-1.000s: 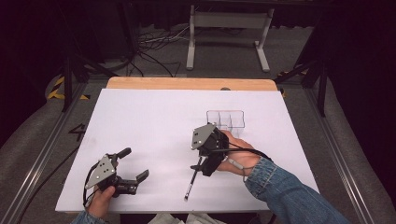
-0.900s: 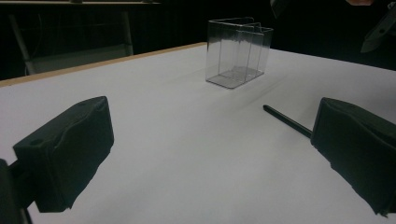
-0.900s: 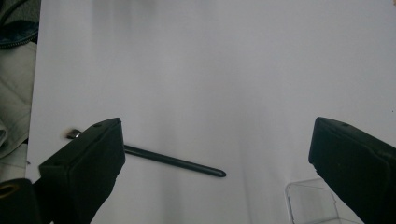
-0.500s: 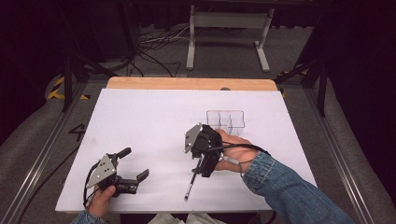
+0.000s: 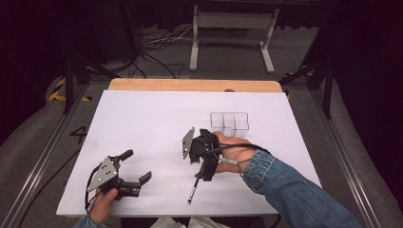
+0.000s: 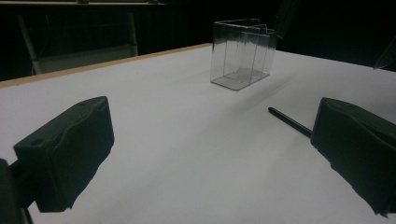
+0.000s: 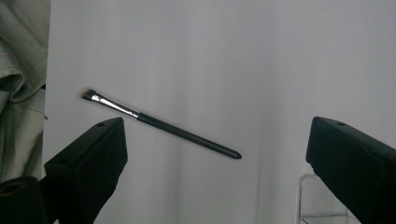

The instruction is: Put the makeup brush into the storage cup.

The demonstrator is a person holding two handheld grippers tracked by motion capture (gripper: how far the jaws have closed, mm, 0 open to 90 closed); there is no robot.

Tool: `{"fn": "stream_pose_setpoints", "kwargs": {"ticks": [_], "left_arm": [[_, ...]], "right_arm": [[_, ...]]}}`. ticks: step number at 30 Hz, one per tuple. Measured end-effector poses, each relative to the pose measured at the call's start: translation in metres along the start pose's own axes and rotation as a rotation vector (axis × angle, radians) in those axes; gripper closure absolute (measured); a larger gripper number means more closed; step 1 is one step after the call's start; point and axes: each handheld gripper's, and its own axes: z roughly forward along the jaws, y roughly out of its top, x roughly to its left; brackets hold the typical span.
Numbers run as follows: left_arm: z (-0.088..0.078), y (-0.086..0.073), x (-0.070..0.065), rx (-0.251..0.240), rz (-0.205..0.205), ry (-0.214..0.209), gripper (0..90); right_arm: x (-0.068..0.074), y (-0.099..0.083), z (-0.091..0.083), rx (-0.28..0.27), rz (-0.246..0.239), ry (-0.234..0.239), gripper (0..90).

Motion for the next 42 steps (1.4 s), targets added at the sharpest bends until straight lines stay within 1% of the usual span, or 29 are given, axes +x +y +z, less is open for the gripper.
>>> {"fn": "stream_pose_setpoints", "kwargs": {"ticks": [1, 5, 8, 10, 13, 14, 17, 20, 21, 24, 25, 27, 32, 37, 39, 42], "left_arm": [[0.0, 0.0, 0.0, -0.002, 0.001, 0.004, 0.0], [-0.002, 0.001, -0.002, -0.001, 0.003, 0.003, 0.0], [-0.003, 0.0, -0.002, -0.002, 0.012, 0.008, 0.0], [-0.005, 0.001, -0.002, -0.002, 0.009, 0.007, 0.0], [-0.006, 0.001, -0.002, -0.004, 0.004, 0.006, 0.0], [-0.006, 0.001, -0.002, -0.003, 0.005, 0.006, 0.0], [-0.006, 0.0, -0.002, -0.003, 0.004, 0.005, 0.0], [-0.006, 0.0, -0.002, -0.004, 0.005, 0.001, 0.0], [-0.006, 0.0, -0.002, -0.004, 0.004, 0.001, 0.0], [-0.006, 0.0, -0.002, -0.006, 0.001, 0.001, 0.0], [-0.006, 0.0, -0.002, -0.006, 0.001, 0.001, 0.0], [-0.006, 0.0, -0.002, -0.006, 0.002, 0.001, 0.0], [-0.006, 0.0, -0.002, -0.003, 0.003, -0.005, 0.0], [-0.005, 0.0, -0.002, -0.004, -0.004, -0.007, 0.0], [-0.004, 0.0, -0.001, -0.003, 0.005, -0.009, 0.0], [-0.003, 0.0, -0.001, -0.004, 0.005, -0.01, 0.0]], "right_arm": [[0.0, 0.001, 0.003, 0.01, -0.002, 0.006, 5.9], [-0.001, 0.004, 0.007, 0.022, -0.016, 0.021, 5.9], [-0.001, 0.006, 0.01, 0.022, -0.034, 0.014, 7.1], [-0.001, 0.007, 0.014, 0.048, -0.051, 0.019, 7.6], [-0.001, 0.007, 0.018, 0.061, -0.054, 0.028, 7.6], [-0.001, 0.006, 0.022, 0.074, -0.058, 0.035, 7.6], [-0.002, 0.006, 0.025, 0.081, -0.055, 0.039, 7.6], [0.0, 0.005, 0.03, 0.068, -0.054, 0.041, 7.6], [0.003, 0.004, 0.035, 0.078, -0.057, 0.054, 7.6], [0.006, 0.002, 0.044, 0.086, -0.057, 0.07, 7.6], [0.006, 0.002, 0.044, 0.086, -0.057, 0.07, 7.6], [0.006, 0.0, 0.05, 0.097, -0.064, 0.079, 7.4], [0.007, -0.001, 0.055, 0.098, -0.054, 0.078, 7.3], [0.009, -0.002, 0.062, 0.11, -0.055, 0.072, 7.3], [0.011, -0.002, 0.066, 0.12, -0.056, 0.075, 7.4], [0.012, -0.002, 0.071, 0.125, -0.06, 0.076, 7.4]]}}
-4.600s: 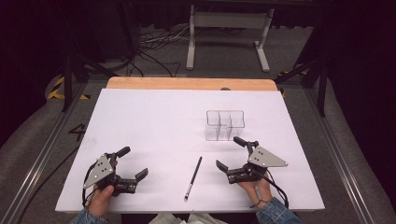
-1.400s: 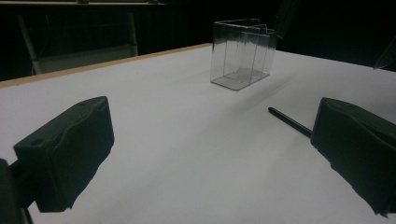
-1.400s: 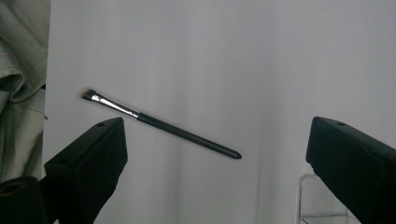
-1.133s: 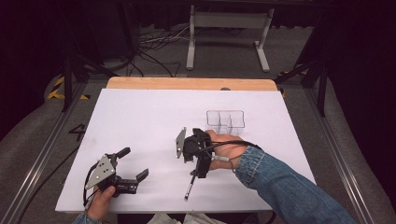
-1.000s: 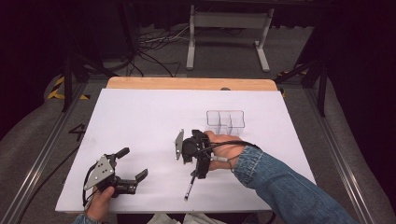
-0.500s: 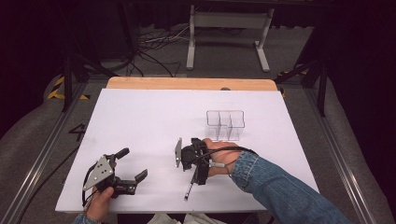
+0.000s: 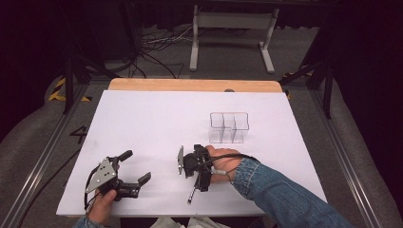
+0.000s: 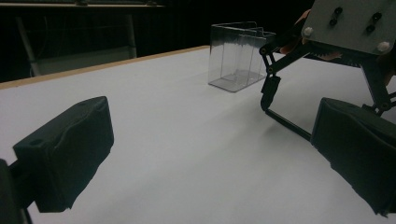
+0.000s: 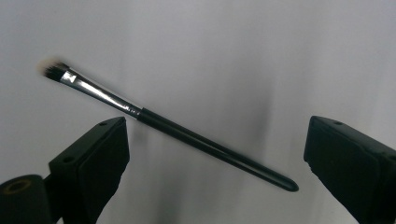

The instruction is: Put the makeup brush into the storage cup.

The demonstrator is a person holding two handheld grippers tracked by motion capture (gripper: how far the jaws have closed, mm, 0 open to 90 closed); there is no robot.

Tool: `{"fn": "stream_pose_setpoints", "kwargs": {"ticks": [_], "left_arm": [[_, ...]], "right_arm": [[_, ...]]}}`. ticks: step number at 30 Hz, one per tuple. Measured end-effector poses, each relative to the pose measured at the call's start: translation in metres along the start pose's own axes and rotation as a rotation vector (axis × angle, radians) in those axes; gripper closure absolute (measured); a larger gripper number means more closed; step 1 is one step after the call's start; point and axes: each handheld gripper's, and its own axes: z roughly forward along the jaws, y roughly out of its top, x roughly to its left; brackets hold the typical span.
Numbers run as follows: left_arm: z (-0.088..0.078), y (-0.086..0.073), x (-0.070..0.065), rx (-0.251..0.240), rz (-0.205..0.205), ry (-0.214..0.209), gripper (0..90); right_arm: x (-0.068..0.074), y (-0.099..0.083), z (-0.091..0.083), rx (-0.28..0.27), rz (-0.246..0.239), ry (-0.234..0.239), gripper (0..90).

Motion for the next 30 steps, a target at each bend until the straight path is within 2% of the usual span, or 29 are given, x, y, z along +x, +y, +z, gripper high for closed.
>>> {"fn": "stream_pose_setpoints", "kwargs": {"ticks": [8, 18, 26, 27, 30], "left_arm": [[0.001, 0.0, 0.0, 0.001, 0.001, -0.001, 0.0], [0.001, 0.0, 0.0, 0.003, 0.0, -0.001, 0.0], [0.002, 0.0, -0.001, 0.003, -0.008, -0.003, 0.0], [0.002, 0.0, -0.001, 0.002, -0.004, -0.002, 0.0], [0.002, 0.0, -0.001, 0.003, -0.005, -0.003, 0.0]], "right_arm": [[0.001, 0.0, 0.009, 0.022, -0.006, 0.01, 10.2], [0.0, 0.0, 0.011, 0.035, -0.017, 0.027, 17.1], [0.001, 0.001, 0.008, 0.041, -0.033, 0.089, 37.6], [0.001, 0.001, 0.008, 0.041, -0.033, 0.089, 37.6], [0.003, 0.003, 0.007, 0.044, -0.059, 0.11, 45.5]]}}
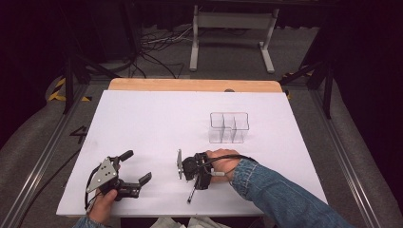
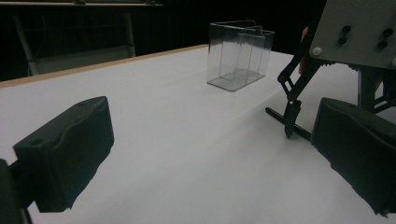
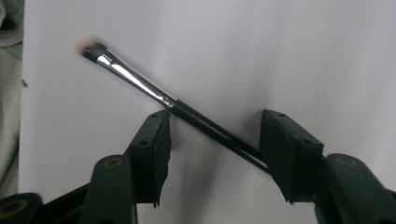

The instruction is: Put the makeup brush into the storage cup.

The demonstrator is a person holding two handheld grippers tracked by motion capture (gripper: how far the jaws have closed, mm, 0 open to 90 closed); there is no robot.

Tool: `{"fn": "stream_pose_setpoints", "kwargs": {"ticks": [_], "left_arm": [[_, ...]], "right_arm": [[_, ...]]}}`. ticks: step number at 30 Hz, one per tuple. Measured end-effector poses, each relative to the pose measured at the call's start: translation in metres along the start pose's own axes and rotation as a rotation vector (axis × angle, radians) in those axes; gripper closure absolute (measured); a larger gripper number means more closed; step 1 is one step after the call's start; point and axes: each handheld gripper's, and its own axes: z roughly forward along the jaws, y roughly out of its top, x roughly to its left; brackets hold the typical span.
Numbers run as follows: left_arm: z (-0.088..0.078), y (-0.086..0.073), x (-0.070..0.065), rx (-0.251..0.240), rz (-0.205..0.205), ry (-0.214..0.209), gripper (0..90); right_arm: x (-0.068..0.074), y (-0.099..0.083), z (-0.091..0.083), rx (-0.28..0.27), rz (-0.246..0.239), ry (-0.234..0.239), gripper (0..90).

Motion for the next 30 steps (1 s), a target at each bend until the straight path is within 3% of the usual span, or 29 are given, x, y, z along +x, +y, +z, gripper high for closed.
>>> {"fn": "stream_pose_setpoints", "kwargs": {"ticks": [4, 5, 6, 7, 12, 30], "left_arm": [[0.0, 0.0, -0.0001, 0.001, 0.003, -0.002, 0.0], [0.0, 0.0, -0.0001, 0.001, 0.003, -0.003, 0.0], [0.0, -0.0001, -0.0004, 0.001, -0.002, -0.003, 0.0], [-0.0001, 0.0, -0.0004, 0.0, -0.002, -0.003, 0.0], [-0.0008, 0.0005, -0.0001, -0.003, 0.003, 0.001, 0.0], [-0.0012, 0.0008, 0.0, -0.002, 0.0, -0.001, 0.0]], "right_arm": [[0.0011, 0.0014, -0.0005, 0.008, -0.015, 0.005, 51.0], [0.0023, 0.0026, -0.0014, 0.017, -0.028, 0.009, 58.7], [0.0023, 0.0026, -0.0014, 0.017, -0.028, 0.009, 58.7], [0.0032, 0.0032, -0.0021, 0.031, -0.035, 0.008, 69.4], [0.0037, 0.0034, -0.0023, 0.047, -0.036, 0.014, 82.4], [0.0064, 0.0023, -0.0069, 0.04, -0.022, -0.015, 84.2]]}}
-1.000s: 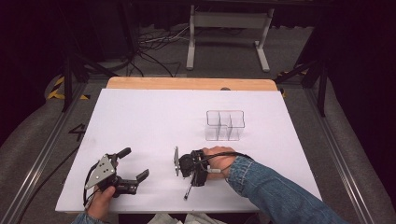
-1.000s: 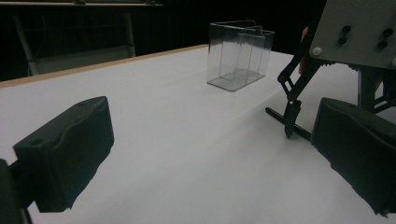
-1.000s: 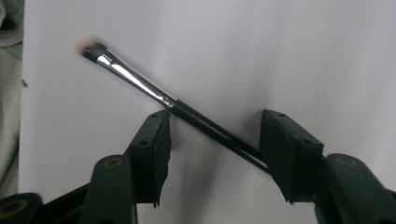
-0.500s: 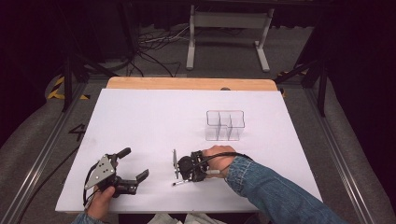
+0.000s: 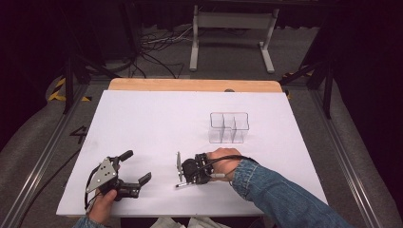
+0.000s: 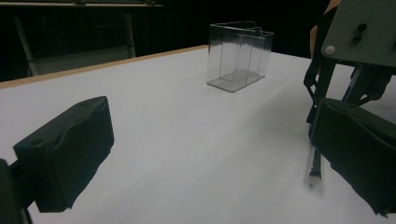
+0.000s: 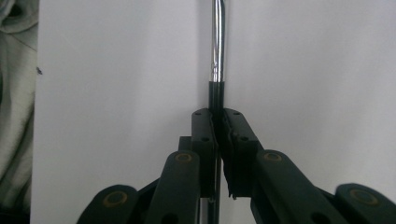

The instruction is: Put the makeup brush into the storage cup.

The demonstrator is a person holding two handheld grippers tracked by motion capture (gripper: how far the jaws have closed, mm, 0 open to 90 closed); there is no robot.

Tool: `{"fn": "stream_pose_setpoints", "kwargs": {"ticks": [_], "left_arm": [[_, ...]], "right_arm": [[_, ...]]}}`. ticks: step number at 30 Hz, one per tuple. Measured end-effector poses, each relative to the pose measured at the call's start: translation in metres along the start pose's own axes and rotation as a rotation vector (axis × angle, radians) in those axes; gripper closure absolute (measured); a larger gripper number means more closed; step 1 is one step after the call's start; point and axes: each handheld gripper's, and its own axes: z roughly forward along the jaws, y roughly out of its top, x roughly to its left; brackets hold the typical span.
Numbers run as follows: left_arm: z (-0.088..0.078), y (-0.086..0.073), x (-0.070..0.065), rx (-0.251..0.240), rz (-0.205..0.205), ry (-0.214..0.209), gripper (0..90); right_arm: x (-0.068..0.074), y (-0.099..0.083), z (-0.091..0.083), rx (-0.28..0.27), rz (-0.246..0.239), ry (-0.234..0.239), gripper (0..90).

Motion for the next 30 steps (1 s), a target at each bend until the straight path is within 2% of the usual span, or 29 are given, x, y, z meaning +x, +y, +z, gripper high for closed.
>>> {"fn": "stream_pose_setpoints", "kwargs": {"ticks": [14, 22, 30], "left_arm": [[-0.001, 0.0, 0.001, -0.001, -0.002, 0.004, 0.0], [0.0, 0.0, 0.0, -0.003, -0.008, 0.004, 0.0], [0.001, 0.0, 0.002, -0.007, -0.002, 0.003, 0.0]], "right_arm": [[0.005, -0.011, -0.035, -0.152, 0.035, -0.062, 84.2], [0.007, -0.018, -0.051, -0.247, 0.06, -0.123, 84.2], [0.008, -0.029, -0.066, -0.371, 0.106, -0.181, 84.2]]}}
